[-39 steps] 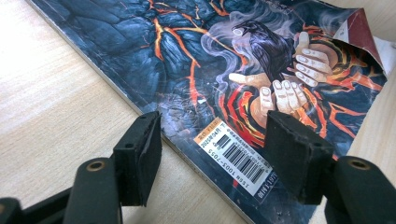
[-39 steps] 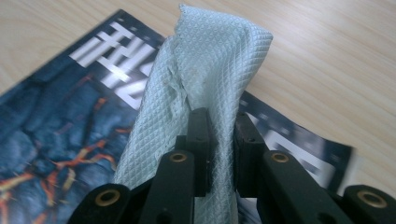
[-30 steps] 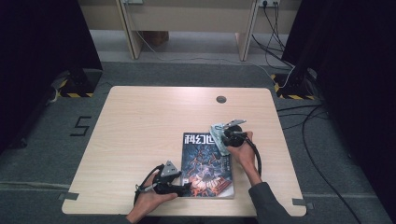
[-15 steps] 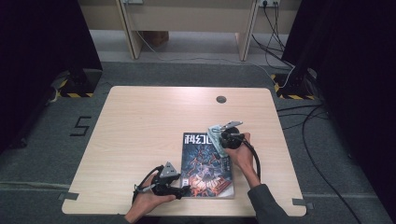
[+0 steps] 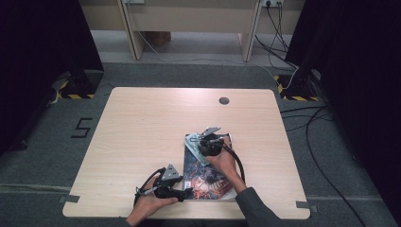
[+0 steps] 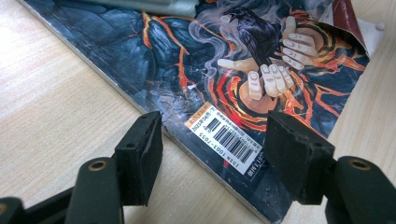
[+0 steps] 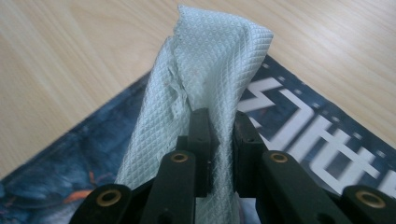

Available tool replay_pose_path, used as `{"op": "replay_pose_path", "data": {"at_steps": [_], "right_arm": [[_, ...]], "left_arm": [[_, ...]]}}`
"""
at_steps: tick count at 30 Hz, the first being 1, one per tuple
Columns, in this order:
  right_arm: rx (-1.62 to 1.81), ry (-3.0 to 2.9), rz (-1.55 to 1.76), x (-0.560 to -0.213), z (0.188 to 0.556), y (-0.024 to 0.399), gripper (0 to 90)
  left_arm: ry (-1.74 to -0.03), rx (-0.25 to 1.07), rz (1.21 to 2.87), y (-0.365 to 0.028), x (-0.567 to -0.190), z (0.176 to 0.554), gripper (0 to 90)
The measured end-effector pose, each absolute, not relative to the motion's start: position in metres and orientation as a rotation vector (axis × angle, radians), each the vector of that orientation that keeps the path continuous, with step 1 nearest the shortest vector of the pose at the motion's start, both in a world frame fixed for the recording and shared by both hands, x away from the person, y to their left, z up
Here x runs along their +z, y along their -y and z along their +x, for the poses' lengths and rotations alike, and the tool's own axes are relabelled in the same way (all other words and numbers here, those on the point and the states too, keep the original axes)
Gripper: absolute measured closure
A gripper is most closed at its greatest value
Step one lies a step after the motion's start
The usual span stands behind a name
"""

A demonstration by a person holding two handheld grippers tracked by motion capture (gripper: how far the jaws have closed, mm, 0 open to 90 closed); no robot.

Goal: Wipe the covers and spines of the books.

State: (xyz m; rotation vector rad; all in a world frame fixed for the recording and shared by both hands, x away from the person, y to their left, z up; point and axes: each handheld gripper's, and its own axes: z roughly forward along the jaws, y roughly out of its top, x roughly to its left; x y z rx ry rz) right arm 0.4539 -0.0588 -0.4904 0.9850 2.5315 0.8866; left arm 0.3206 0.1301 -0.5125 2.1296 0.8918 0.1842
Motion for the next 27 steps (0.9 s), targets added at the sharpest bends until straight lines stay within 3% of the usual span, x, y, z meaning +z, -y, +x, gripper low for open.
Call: {"op": "replay_pose_path", "data": {"at_steps": [13, 27], "right_arm": [[0.922, -2.570, 0.951, -0.491, 0.450, 0.058, 79.1], [0.835, -2.417, 1.161, -0.488, 0.455, 0.154, 78.9]], "left_arm": [[-0.890, 0.185, 2.130, -0.130, -0.513, 0.321, 36.5], [-0.892, 0.185, 2.124, -0.130, -0.513, 0.320, 36.4]]}}
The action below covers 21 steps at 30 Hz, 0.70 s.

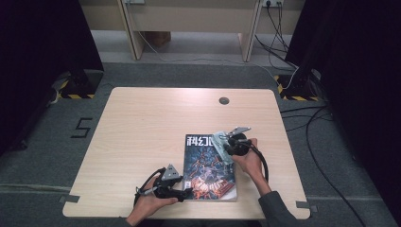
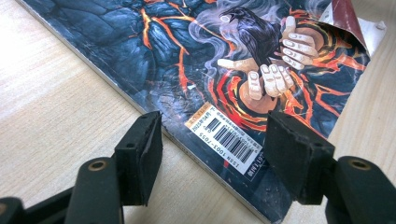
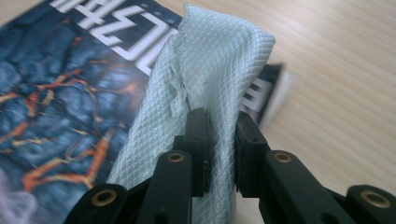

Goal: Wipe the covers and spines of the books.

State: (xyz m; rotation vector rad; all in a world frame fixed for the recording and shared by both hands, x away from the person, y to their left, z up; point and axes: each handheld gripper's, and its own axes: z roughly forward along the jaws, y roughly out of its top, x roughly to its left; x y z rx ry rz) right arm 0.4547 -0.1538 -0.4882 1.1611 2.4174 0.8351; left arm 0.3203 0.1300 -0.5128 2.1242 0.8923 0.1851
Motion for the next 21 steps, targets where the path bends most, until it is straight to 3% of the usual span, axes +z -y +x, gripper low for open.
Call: {"op": "replay_pose_path", "data": {"at_steps": [8, 21], "right_arm": [[0.846, -2.398, 1.170, -0.489, 0.448, 0.159, 80.7], [0.888, -2.519, 0.953, -0.491, 0.431, 0.088, 81.0]], "left_arm": [[-0.888, 0.184, 2.126, -0.130, -0.513, 0.321, 36.4], [-0.888, 0.185, 2.125, -0.130, -0.513, 0.321, 36.5]]}}
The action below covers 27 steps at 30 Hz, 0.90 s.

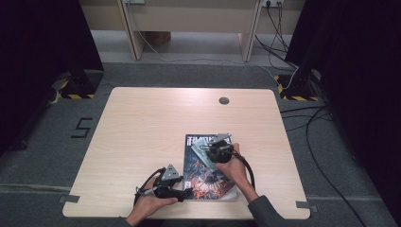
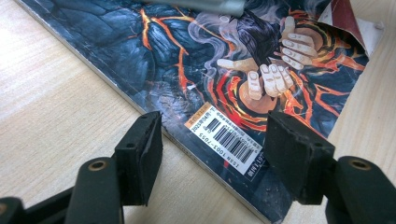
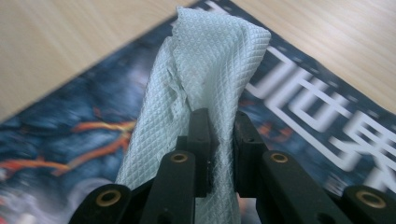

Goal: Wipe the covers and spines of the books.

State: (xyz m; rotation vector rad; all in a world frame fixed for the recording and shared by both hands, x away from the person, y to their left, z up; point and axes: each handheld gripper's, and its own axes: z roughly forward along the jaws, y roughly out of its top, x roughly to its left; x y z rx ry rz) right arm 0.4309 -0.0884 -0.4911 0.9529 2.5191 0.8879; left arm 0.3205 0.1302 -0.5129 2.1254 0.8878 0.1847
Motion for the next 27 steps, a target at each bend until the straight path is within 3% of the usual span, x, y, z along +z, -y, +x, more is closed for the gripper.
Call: {"op": "replay_pose_path", "data": {"at_steps": [6, 13, 27], "right_arm": [[0.939, -2.573, 0.895, -0.493, 0.422, 0.059, 80.9], [0.944, -2.598, 0.866, -0.492, 0.417, 0.056, 80.1], [0.876, -2.453, 1.121, -0.489, 0.427, 0.153, 79.6]], "left_arm": [[-0.885, 0.185, 2.126, -0.130, -0.513, 0.321, 36.5], [-0.885, 0.183, 2.120, -0.131, -0.513, 0.320, 36.5], [-0.876, 0.167, 2.130, -0.132, -0.513, 0.317, 36.0]]}}
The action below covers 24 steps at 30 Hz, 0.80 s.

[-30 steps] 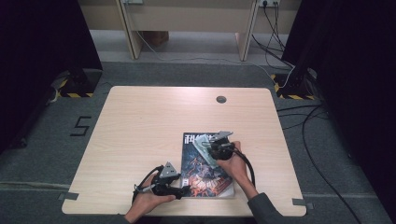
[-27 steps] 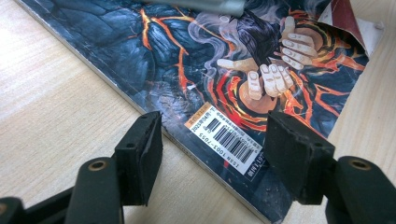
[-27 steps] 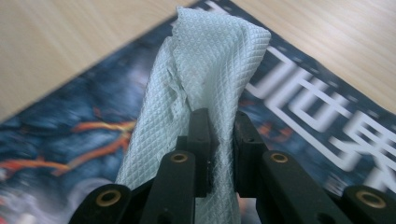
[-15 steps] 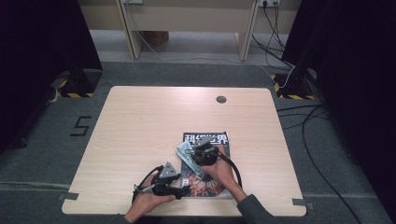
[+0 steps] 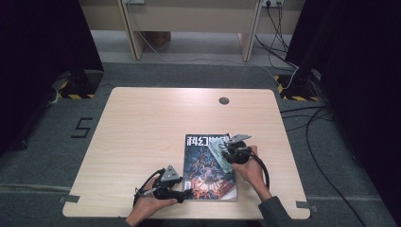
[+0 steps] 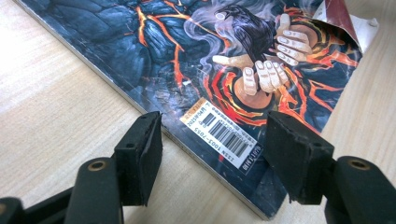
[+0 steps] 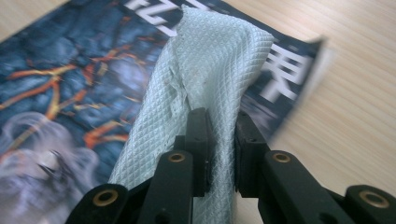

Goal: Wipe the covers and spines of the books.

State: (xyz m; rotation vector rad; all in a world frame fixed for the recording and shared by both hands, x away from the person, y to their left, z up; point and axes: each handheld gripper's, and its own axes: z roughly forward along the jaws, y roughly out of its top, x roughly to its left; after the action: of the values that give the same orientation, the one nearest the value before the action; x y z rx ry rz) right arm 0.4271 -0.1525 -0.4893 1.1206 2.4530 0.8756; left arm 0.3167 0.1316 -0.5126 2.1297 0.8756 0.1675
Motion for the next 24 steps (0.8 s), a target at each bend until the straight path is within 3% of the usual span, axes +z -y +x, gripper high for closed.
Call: {"op": "replay_pose_path", "data": {"at_steps": [13, 24], "right_arm": [[0.839, -2.417, 1.148, -0.489, 0.425, 0.166, 79.8], [0.816, -2.387, 1.163, -0.489, 0.436, 0.164, 80.4]], "left_arm": [[-0.801, 0.162, 2.165, -0.135, -0.513, 0.298, 34.3], [-0.821, 0.206, 2.168, -0.123, -0.513, 0.308, 37.2]]}}
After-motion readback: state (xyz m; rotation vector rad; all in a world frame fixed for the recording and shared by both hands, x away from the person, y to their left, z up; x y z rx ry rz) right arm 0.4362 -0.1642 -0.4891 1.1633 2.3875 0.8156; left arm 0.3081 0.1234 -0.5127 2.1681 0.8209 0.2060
